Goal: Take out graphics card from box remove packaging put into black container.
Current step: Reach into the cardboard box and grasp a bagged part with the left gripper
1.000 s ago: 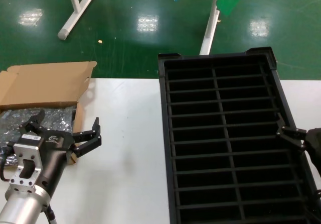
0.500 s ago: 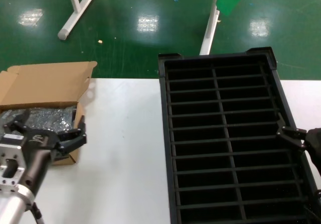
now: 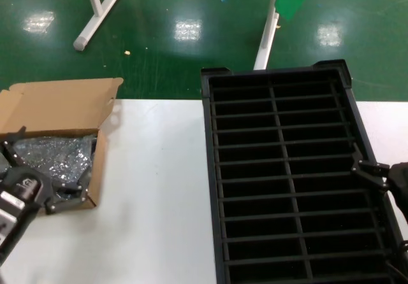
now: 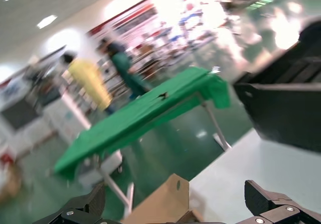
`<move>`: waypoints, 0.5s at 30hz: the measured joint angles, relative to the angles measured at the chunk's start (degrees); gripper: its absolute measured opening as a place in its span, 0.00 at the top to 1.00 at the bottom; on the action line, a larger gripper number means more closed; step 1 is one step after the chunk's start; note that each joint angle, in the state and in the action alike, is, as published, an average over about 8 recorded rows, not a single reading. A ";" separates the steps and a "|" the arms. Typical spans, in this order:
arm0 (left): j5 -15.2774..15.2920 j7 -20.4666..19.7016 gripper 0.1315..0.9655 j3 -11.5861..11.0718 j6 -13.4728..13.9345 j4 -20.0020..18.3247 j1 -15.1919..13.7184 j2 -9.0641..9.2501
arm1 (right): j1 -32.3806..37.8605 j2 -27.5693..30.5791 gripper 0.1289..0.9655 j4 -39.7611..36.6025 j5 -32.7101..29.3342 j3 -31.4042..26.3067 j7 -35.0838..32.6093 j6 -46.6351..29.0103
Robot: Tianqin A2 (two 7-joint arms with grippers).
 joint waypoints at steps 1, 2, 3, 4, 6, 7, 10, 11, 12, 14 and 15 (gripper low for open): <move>-0.13 2.55 0.00 -0.66 1.74 0.50 -0.03 -0.61 | 0.00 0.00 0.00 0.00 0.00 0.00 0.00 0.00; -0.33 5.01 0.00 -1.22 3.30 1.04 -0.06 -1.28 | 0.00 0.00 0.00 0.00 0.00 0.00 0.00 0.00; -0.57 7.38 0.00 -1.69 4.69 1.66 -0.11 -2.02 | 0.00 0.00 0.00 0.00 0.00 0.00 0.00 0.00; -0.87 9.58 0.00 -2.03 5.86 2.39 -0.19 -2.80 | 0.00 0.00 0.00 0.00 0.00 0.00 0.00 0.00; -1.56 14.03 0.00 -2.61 7.96 4.45 -0.55 -4.55 | 0.00 0.00 0.00 0.00 0.00 0.00 0.00 0.00; -1.88 16.14 0.00 -2.85 8.88 5.72 -0.84 -5.43 | 0.00 0.00 0.00 0.00 0.00 0.00 0.00 0.00; -2.74 22.25 0.00 -3.45 11.27 10.27 -1.94 -8.06 | 0.00 0.00 0.00 0.00 0.00 0.00 0.00 0.00; -2.99 24.13 0.00 -3.59 11.94 11.89 -2.36 -8.89 | 0.00 0.00 0.00 0.00 0.00 0.00 0.00 0.00; -3.22 25.86 0.00 -3.69 12.54 13.45 -2.77 -9.67 | 0.00 0.00 0.00 0.00 0.00 0.00 0.00 0.00; -3.58 28.82 0.00 -3.75 13.52 16.30 -3.53 -11.08 | 0.00 0.00 0.00 0.00 0.00 0.00 0.00 0.00; -3.73 30.14 0.00 -3.72 13.96 17.61 -3.88 -11.76 | 0.00 0.00 0.00 0.00 0.00 0.00 0.00 0.00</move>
